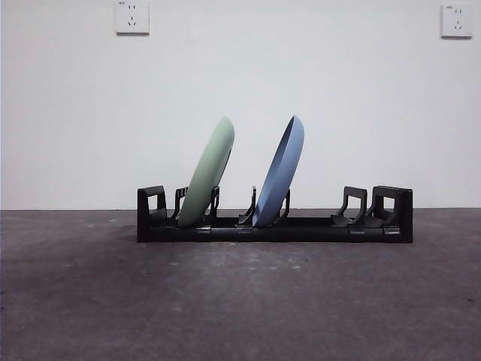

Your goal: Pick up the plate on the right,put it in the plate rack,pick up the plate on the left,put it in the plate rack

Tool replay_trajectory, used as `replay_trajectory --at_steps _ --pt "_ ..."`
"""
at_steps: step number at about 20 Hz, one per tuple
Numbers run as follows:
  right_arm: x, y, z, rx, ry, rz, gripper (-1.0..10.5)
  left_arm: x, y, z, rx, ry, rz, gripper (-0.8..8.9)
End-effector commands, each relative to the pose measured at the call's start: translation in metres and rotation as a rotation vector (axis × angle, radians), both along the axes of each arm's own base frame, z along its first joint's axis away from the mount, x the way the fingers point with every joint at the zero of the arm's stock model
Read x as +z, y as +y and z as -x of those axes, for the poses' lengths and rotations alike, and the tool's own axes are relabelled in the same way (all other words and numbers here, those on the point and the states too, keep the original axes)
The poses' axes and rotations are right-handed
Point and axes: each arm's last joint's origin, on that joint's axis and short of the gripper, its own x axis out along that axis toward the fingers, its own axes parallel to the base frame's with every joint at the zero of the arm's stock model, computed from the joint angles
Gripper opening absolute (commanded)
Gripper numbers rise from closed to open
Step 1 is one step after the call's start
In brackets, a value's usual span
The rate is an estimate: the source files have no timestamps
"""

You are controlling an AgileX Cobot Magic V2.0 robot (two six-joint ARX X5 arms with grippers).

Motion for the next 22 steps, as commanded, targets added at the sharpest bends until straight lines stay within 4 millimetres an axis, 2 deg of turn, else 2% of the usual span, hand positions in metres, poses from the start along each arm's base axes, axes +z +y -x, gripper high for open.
replay_trajectory --at_steps 1,9,11,13,16,18,20,22 --pt "-0.003 0.0 -0.003 -0.019 0.039 0.019 0.0 0.001 -0.001 0.0 -0.01 -0.013 -0.003 -0.04" --pt "-0.005 0.005 -0.019 -0.032 0.084 0.046 0.0 0.001 -0.004 -0.006 -0.002 -0.04 -0.006 -0.04" --pt "-0.006 0.007 -0.025 -0.032 0.104 0.053 0.0 0.005 -0.005 -0.011 0.043 -0.12 -0.013 -0.04" --pt "-0.008 0.01 -0.033 -0.031 0.128 0.061 0.0 0.013 -0.007 -0.016 0.075 -0.274 -0.003 -0.04" --pt "-0.011 0.014 -0.046 -0.031 0.173 0.077 0.0 0.033 0.009 -0.026 0.174 -0.543 0.007 -0.04" --pt "-0.013 0.017 -0.056 -0.031 0.203 0.087 0.0 0.04 0.026 -0.026 0.211 -0.618 0.016 -0.04" --pt "-0.016 0.021 -0.067 -0.03 0.238 0.1 0.0 0.041 0.044 -0.02 0.255 -0.656 0.017 -0.04" --pt "-0.02 0.025 -0.078 -0.03 0.274 0.112 0.0 0.033 0.059 -0.013 0.345 -0.703 -0.023 -0.04"
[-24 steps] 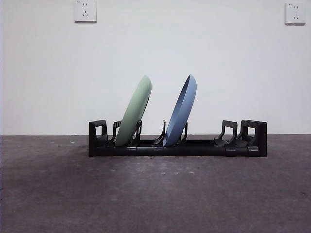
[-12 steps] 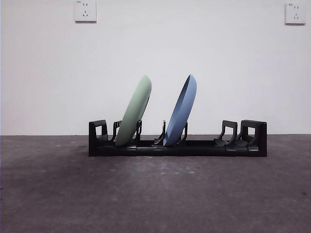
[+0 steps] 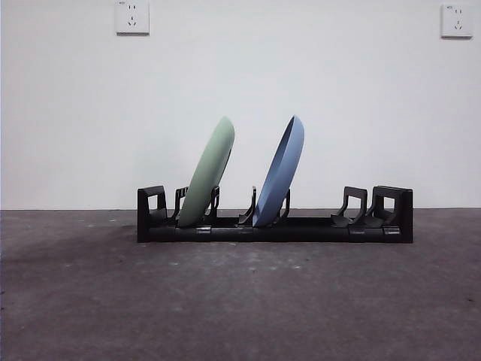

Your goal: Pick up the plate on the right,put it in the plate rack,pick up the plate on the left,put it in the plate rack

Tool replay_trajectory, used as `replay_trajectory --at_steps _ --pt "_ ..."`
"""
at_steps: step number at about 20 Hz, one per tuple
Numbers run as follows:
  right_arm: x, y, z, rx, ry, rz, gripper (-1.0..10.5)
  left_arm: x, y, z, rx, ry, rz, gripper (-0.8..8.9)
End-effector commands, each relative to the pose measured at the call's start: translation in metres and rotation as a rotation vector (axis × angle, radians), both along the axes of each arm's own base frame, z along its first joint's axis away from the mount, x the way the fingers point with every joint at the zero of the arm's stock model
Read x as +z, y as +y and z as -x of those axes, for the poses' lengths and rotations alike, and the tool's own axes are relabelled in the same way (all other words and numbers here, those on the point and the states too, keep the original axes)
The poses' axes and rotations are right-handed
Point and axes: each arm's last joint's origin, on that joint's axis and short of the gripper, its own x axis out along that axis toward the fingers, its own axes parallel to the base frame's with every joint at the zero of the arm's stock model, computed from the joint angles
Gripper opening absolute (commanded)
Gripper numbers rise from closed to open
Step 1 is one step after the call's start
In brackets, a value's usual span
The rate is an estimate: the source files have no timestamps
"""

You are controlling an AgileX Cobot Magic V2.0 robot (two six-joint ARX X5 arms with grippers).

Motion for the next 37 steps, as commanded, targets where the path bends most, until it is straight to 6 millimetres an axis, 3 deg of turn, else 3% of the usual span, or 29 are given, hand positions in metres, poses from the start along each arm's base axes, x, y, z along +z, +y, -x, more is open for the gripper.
replay_trajectory --at_steps 1,4,7,12,17,25,32,37 --pt "-0.007 0.003 -0.01 -0.008 0.065 0.021 0.0 -0.015 0.016 0.008 0.1 -0.073 -0.035 -0.04" --pt "-0.015 0.009 -0.028 -0.008 0.127 0.041 0.0 -0.052 0.029 0.019 0.206 -0.196 -0.016 -0.04" --pt "-0.023 0.015 -0.044 -0.008 0.183 0.06 0.0 -0.104 0.034 0.026 0.251 -0.221 -0.005 -0.04" --pt "-0.035 0.021 -0.064 -0.008 0.255 0.085 0.0 -0.193 0.038 0.028 0.373 -0.076 0.052 -0.04" --pt "-0.04 0.024 -0.074 -0.022 0.257 0.11 0.0 -0.252 0.039 0.03 0.438 -0.005 0.093 -0.04" --pt "-0.025 0.031 -0.098 -0.032 -0.028 0.019 0.0 -0.287 0.041 0.032 0.502 0.082 0.142 -0.04" --pt "-0.005 0.036 -0.114 -0.036 -0.28 -0.068 0.0 -0.289 0.041 0.032 0.506 0.127 0.205 -0.04" --pt "-0.002 0.037 -0.116 -0.036 -0.319 -0.082 0.0 -0.289 0.041 0.032 0.506 0.133 0.203 -0.04"
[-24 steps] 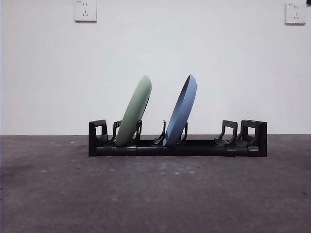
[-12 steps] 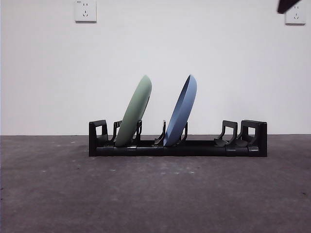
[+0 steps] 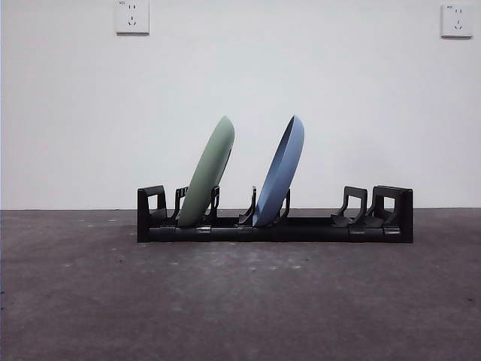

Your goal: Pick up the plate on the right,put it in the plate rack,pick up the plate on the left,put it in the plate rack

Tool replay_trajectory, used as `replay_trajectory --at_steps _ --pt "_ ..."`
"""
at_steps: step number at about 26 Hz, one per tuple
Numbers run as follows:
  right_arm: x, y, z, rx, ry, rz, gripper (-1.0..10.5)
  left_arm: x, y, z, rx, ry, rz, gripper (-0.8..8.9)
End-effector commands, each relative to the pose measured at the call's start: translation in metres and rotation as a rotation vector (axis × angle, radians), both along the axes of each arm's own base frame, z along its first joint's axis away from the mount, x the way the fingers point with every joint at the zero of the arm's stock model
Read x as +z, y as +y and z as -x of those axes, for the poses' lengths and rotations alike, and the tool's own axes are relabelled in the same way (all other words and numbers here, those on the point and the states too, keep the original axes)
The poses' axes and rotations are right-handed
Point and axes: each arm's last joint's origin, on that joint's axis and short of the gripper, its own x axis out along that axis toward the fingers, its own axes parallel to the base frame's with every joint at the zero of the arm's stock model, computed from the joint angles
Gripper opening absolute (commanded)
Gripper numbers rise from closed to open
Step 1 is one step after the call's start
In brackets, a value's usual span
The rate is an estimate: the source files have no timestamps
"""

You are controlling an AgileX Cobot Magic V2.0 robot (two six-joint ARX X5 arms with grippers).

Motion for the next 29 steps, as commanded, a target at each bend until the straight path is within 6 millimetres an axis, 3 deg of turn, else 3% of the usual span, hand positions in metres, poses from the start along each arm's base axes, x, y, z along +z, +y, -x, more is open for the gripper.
replay_trajectory --at_steps 1,8,11,16,18,22,29 --pt "-0.002 0.001 -0.002 -0.005 0.005 -0.004 0.0 -0.003 0.0 -0.001 0.007 0.007 0.008 -0.04" --pt "-0.002 0.0 -0.002 -0.008 0.004 -0.002 0.0 -0.003 0.0 -0.001 0.007 0.007 0.008 -0.04" --pt "0.006 -0.013 0.003 -0.092 -0.083 0.102 0.0 -0.003 0.0 -0.001 0.007 0.007 0.008 -0.04" --pt "0.033 -0.042 0.045 -0.178 -0.297 0.081 0.0 -0.004 0.0 -0.001 0.007 0.01 0.008 -0.04" --pt "0.032 -0.06 0.068 -0.262 -0.378 0.072 0.0 -0.004 0.0 -0.001 0.007 0.016 0.008 -0.04" --pt "0.004 -0.081 0.103 -0.404 -0.499 0.075 0.0 -0.004 0.0 -0.001 0.006 0.018 0.008 -0.04" --pt "-0.074 -0.088 0.13 -0.533 -0.604 0.11 0.0 -0.004 0.0 -0.001 0.007 0.017 0.008 -0.04"
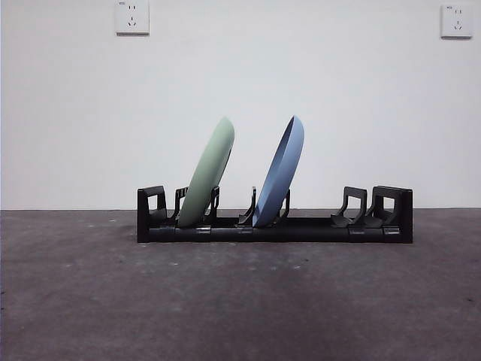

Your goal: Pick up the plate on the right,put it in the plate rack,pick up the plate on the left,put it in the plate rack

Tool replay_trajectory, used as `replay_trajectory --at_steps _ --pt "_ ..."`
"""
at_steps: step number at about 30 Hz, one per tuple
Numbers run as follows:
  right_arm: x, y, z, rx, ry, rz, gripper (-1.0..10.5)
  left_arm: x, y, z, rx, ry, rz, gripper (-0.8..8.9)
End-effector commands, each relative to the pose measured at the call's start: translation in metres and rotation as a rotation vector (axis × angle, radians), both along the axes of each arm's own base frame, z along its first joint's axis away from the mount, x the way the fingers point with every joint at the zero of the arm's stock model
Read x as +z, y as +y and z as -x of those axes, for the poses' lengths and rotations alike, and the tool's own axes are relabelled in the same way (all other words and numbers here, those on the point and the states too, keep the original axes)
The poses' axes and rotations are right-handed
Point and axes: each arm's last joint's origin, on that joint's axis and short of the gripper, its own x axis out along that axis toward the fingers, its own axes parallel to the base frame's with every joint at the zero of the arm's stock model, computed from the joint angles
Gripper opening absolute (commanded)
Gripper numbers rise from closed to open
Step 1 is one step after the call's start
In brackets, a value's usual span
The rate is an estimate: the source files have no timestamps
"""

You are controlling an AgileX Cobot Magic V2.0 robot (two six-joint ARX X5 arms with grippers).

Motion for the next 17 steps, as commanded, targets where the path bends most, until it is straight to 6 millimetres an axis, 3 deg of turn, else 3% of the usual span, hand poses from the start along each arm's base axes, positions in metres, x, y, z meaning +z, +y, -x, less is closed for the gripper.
replay_trajectory --at_steps 1,8,17 --pt "-0.039 0.0 0.001 -0.012 0.018 0.009 0.0 -0.003 0.0 -0.001 0.006 0.007 0.006 -0.04" --pt "-0.12 0.0 0.007 -0.008 0.063 -0.01 0.0 -0.003 0.0 -0.001 0.006 0.007 0.006 -0.04" --pt "-0.18 0.0 0.006 -0.01 0.122 -0.04 0.0 -0.003 0.0 -0.001 0.006 0.007 0.006 -0.04"
